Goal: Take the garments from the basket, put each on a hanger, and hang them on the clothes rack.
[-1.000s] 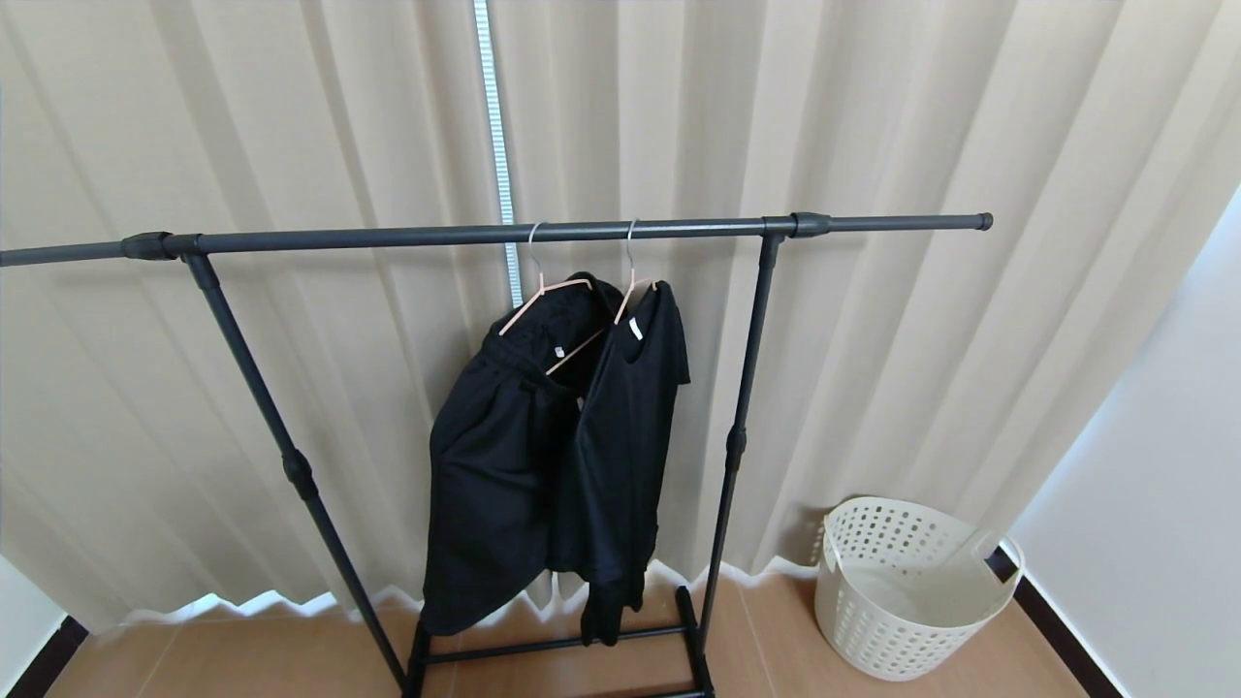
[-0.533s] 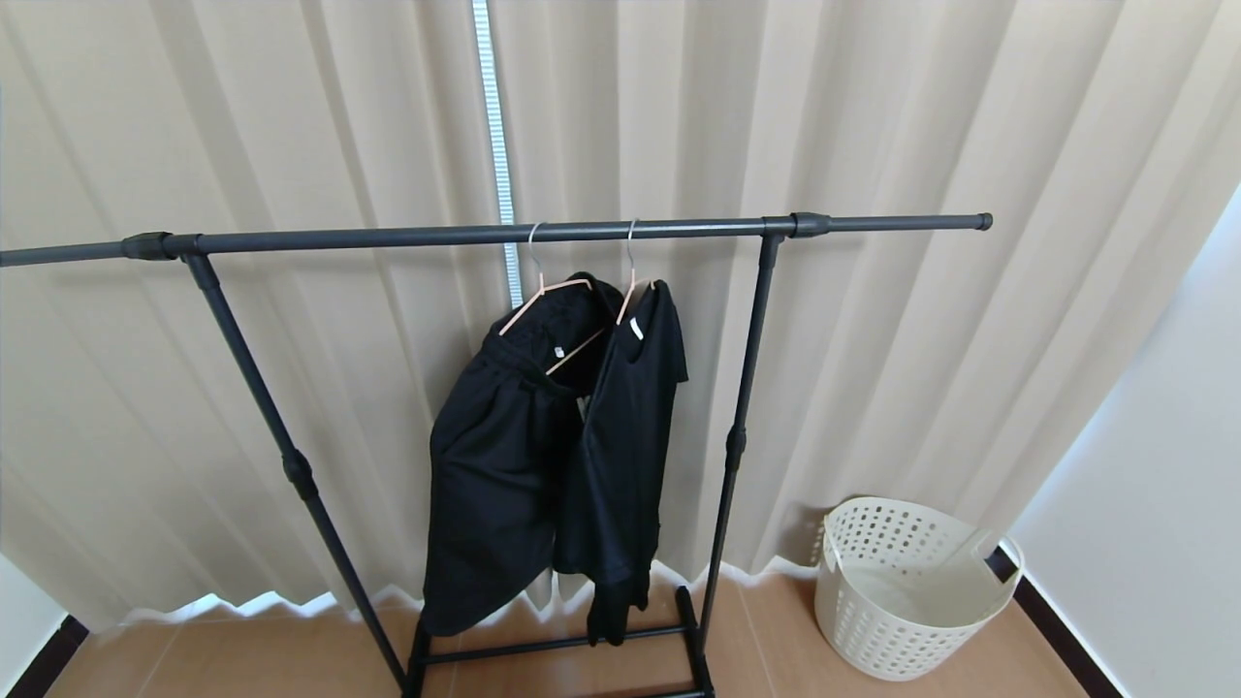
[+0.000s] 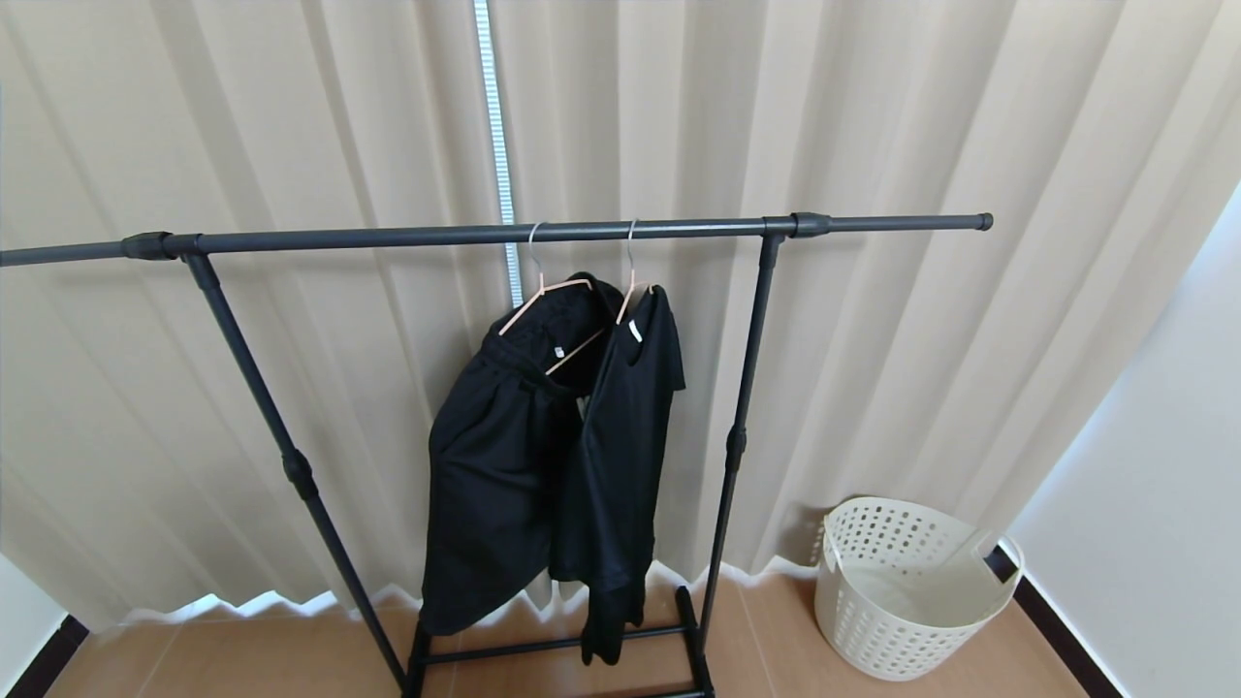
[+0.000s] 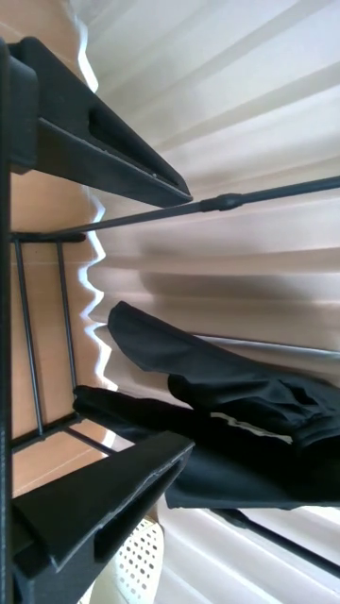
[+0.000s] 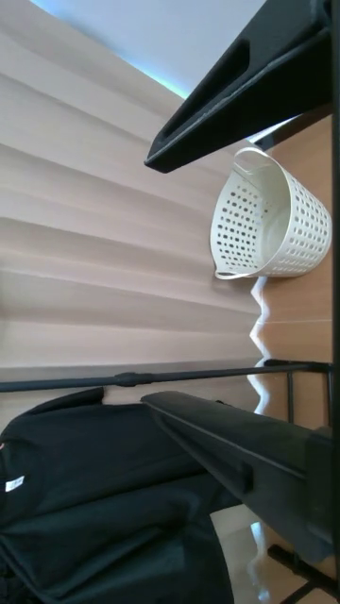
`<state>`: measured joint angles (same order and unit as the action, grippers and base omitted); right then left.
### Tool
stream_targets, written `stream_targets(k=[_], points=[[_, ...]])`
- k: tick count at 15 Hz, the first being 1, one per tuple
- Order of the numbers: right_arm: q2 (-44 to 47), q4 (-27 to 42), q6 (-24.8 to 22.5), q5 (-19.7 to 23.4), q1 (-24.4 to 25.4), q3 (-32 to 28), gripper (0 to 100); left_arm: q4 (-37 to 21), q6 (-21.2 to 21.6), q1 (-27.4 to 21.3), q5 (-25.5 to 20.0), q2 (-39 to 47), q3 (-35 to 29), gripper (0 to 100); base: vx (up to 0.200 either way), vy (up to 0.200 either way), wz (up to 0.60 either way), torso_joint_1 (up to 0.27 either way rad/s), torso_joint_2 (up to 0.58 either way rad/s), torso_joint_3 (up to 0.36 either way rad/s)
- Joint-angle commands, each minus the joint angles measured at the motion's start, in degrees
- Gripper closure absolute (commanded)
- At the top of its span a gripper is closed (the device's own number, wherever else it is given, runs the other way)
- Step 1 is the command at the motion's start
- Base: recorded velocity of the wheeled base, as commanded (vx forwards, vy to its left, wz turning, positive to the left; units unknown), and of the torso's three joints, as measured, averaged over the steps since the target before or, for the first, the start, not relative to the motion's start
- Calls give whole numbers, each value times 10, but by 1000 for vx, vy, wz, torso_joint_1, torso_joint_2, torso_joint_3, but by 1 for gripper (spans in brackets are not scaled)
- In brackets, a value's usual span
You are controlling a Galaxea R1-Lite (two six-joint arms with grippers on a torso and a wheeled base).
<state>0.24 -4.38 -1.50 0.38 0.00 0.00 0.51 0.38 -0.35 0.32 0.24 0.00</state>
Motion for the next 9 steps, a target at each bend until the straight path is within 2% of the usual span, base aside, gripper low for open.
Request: stream_targets(k=[1,9], points=[[-1,0,-1,1,0,0,0,0,0,0,0,0,0,0,0,0,0,0,0,0],[0,-1,-1,0,0,0,0,0,0,0,0,0,0,0,0,0,0,0,0,0]])
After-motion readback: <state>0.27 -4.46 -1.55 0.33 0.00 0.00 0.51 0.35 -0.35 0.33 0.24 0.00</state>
